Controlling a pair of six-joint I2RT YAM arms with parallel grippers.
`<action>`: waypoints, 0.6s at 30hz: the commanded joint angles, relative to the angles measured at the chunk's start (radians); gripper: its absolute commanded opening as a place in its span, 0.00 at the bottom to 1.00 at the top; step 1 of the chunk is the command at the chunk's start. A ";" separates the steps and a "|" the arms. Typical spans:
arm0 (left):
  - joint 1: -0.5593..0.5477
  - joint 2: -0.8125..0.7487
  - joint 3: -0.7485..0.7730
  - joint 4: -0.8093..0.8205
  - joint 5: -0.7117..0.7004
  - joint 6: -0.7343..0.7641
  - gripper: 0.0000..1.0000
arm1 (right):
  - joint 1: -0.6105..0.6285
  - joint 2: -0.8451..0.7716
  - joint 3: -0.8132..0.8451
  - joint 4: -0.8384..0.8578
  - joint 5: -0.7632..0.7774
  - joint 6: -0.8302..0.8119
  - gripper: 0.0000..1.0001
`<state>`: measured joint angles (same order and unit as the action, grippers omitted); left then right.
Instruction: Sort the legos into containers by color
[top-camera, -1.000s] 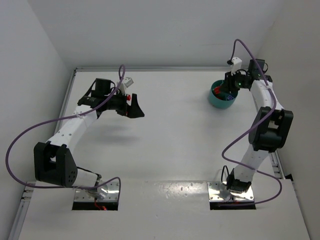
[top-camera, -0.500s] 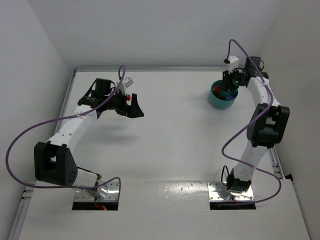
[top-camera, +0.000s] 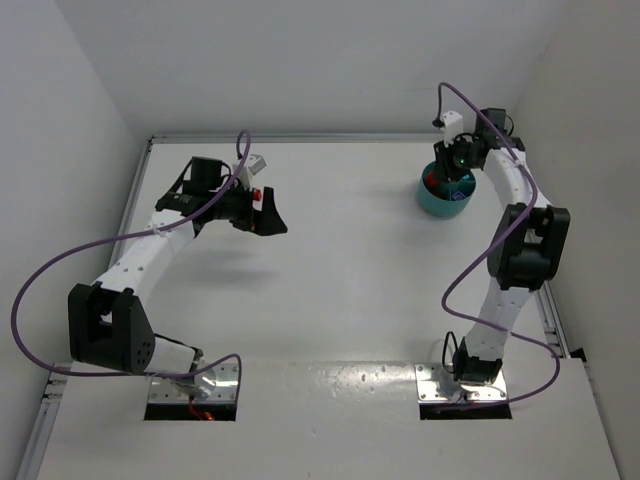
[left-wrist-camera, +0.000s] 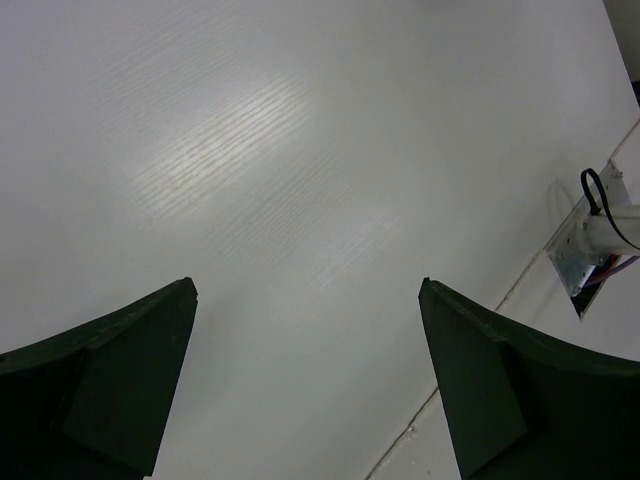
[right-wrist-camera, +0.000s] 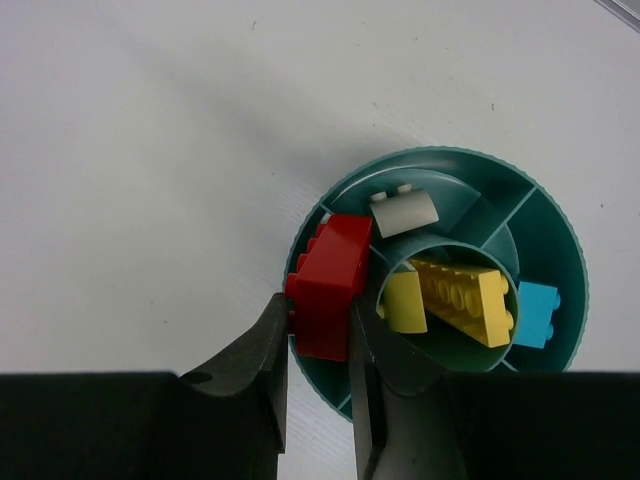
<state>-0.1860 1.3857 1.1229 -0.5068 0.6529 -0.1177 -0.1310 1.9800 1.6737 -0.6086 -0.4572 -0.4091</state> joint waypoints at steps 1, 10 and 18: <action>0.011 -0.002 -0.002 0.025 -0.001 -0.010 1.00 | 0.016 0.010 0.044 -0.022 0.043 -0.034 0.00; 0.011 -0.002 -0.002 0.025 -0.001 -0.010 1.00 | 0.016 -0.026 0.009 -0.020 0.052 -0.034 0.00; 0.011 -0.002 -0.002 0.025 0.008 -0.010 1.00 | 0.025 0.023 0.067 -0.083 0.101 -0.034 0.00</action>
<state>-0.1860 1.3857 1.1229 -0.5068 0.6495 -0.1177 -0.1139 1.9816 1.6897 -0.6575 -0.4026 -0.4301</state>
